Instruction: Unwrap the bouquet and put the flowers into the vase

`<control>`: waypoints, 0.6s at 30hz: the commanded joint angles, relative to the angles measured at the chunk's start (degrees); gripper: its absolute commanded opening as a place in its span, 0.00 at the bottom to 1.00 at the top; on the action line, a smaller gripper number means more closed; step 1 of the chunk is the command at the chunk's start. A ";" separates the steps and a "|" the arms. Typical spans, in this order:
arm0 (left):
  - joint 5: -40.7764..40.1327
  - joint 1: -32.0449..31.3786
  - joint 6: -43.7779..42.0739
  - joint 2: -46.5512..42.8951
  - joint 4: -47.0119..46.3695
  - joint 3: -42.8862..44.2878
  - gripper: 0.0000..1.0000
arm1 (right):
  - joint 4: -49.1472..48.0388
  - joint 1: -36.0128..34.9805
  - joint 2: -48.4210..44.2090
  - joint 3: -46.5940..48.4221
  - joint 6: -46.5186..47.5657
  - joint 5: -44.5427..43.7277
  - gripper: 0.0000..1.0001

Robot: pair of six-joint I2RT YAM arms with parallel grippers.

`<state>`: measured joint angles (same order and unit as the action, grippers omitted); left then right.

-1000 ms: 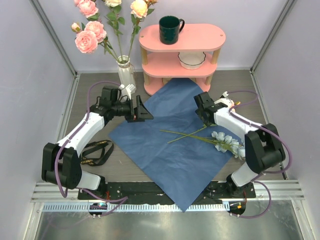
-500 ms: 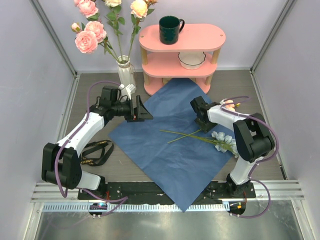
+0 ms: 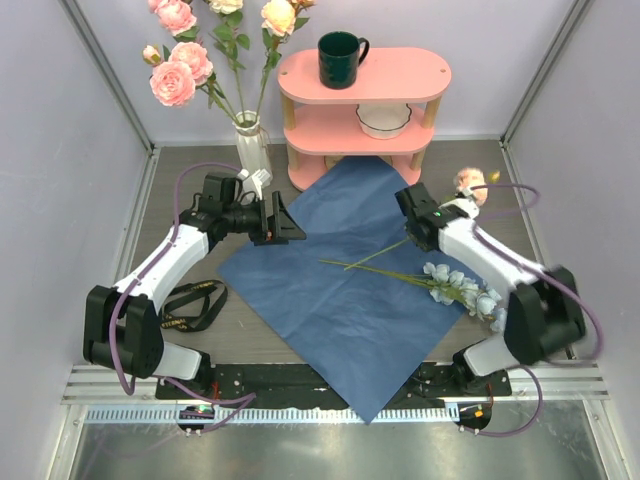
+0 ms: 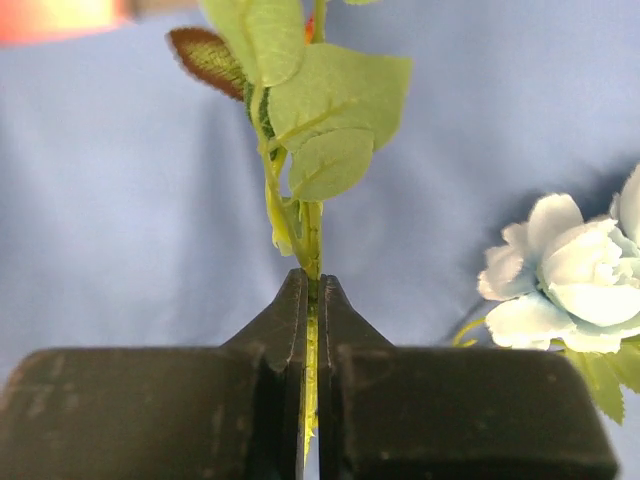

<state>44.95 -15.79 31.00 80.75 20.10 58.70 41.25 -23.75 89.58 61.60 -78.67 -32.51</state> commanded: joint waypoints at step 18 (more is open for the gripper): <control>16.55 -0.73 19.15 -9.46 -42.13 -9.01 0.76 | -84.75 -0.51 -36.33 -29.88 46.16 64.39 0.01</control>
<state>51.70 -15.81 37.32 78.65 7.53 54.98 -28.27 -23.57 51.03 25.93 -37.60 7.90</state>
